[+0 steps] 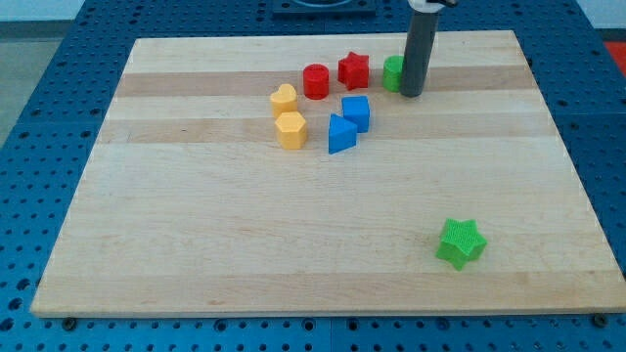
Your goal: Move the green star parallel to the triangle
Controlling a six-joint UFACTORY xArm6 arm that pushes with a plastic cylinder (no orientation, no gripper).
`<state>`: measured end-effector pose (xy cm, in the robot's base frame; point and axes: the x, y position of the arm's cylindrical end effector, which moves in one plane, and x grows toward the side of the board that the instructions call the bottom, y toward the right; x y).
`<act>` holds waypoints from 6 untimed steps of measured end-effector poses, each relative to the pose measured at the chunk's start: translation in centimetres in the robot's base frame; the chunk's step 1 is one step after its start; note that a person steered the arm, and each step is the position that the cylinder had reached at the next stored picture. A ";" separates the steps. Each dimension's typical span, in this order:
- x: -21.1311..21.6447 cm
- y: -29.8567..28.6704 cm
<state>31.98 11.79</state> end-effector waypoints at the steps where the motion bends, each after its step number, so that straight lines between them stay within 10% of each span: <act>1: 3.8 2.2; 6: 25.2 -7.8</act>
<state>57.18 3.99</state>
